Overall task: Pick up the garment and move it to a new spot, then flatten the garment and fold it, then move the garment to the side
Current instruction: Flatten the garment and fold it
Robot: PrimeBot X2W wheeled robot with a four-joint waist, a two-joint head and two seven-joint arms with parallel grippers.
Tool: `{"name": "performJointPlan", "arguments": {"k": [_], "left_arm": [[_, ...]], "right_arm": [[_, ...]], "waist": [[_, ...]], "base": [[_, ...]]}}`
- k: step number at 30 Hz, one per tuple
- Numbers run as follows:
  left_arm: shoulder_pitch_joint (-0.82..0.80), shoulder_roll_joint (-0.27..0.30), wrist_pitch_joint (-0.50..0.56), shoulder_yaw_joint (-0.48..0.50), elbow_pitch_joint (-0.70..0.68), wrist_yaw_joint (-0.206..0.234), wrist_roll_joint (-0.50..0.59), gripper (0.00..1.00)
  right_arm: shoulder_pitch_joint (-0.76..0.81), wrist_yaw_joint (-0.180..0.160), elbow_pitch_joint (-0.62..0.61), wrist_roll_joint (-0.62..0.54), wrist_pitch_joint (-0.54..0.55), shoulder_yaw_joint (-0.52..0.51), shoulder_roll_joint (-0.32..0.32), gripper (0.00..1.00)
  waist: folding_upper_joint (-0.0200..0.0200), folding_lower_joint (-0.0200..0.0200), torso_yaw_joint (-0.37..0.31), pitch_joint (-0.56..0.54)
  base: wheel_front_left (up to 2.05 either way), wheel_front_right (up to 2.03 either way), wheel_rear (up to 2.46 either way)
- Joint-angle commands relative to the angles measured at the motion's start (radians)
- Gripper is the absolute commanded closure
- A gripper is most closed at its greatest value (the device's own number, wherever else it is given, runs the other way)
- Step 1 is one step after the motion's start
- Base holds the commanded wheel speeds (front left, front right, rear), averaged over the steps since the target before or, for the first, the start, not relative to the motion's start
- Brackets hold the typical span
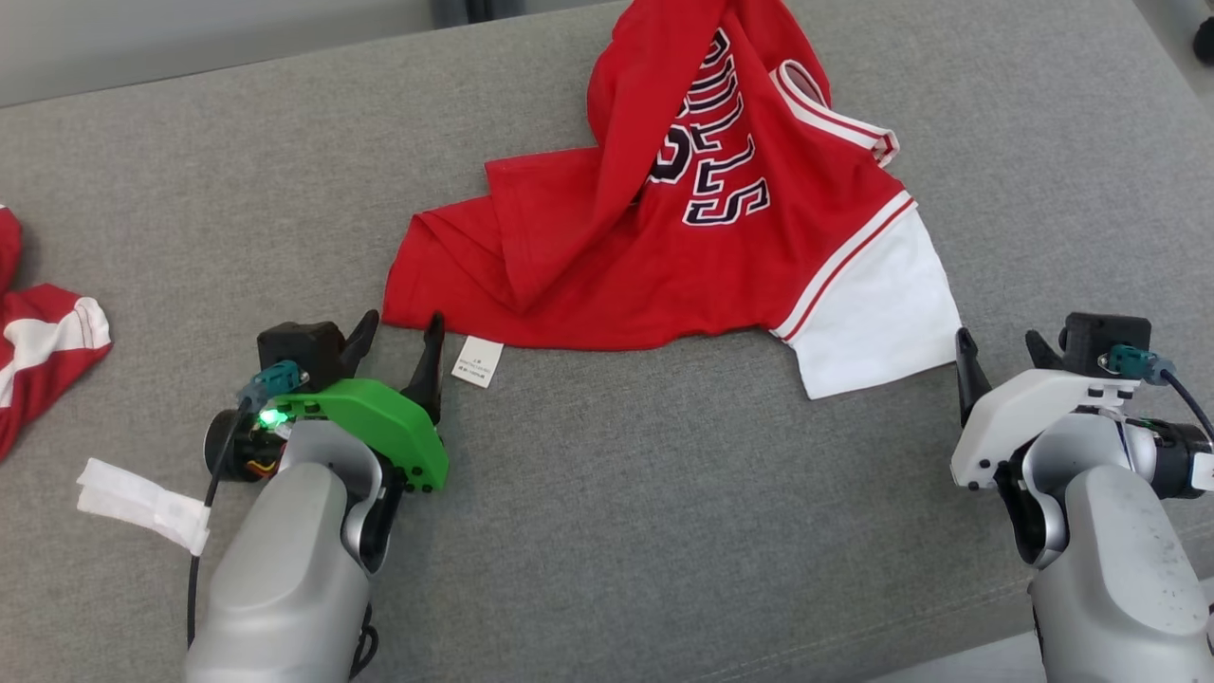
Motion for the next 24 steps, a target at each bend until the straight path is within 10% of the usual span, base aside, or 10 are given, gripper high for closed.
{"name": "performJointPlan", "arguments": {"k": [1, 18, 19, 21, 22, 24], "left_arm": [[-0.029, 0.006, -0.007, 0.0, 0.02, 0.01, 0.006, 0.0], [-0.125, -0.01, 0.08, -0.041, 0.229, 0.052, -0.004, 0.0], [-0.125, -0.011, 0.089, -0.046, 0.24, 0.051, -0.005, 0.33], [-0.123, -0.014, 0.103, -0.057, 0.257, 0.044, -0.007, 1.0], [-0.121, -0.015, 0.106, -0.06, 0.264, 0.041, -0.01, 1.0], [-0.12, -0.018, 0.109, -0.069, 0.274, 0.032, -0.016, 1.0]], "right_arm": [[-0.02, -0.001, 0.017, -0.006, 0.004, -0.006, 0.001, 0.0], [-0.092, 0.0, 0.195, 0.0, 0.087, 0.036, 0.008, 0.0], [-0.093, 0.001, 0.206, 0.008, 0.099, 0.044, 0.009, 0.0], [-0.093, 0.002, 0.218, 0.019, 0.109, 0.054, 0.012, 0.65], [-0.093, 0.003, 0.219, 0.023, 0.108, 0.056, 0.013, 1.0], [-0.091, 0.002, 0.221, 0.031, 0.11, 0.057, 0.011, 1.0]], "waist": [[-0.0001, 0.0, -0.006, 0.016], [-0.0001, 0.0, 0.02, 0.077], [-0.0001, 0.0, 0.022, 0.077], [-0.0001, 0.0, 0.026, 0.075], [-0.0001, 0.0, 0.028, 0.074], [-0.0001, 0.0, 0.032, 0.068]], "base": [[0.0, 0.0, 0.0], [0.0, 0.0, 0.0], [0.0, 0.0, 0.0], [0.0, 0.0, 0.0], [0.0, 0.0, 0.0], [0.0, 0.0, 0.0]]}}
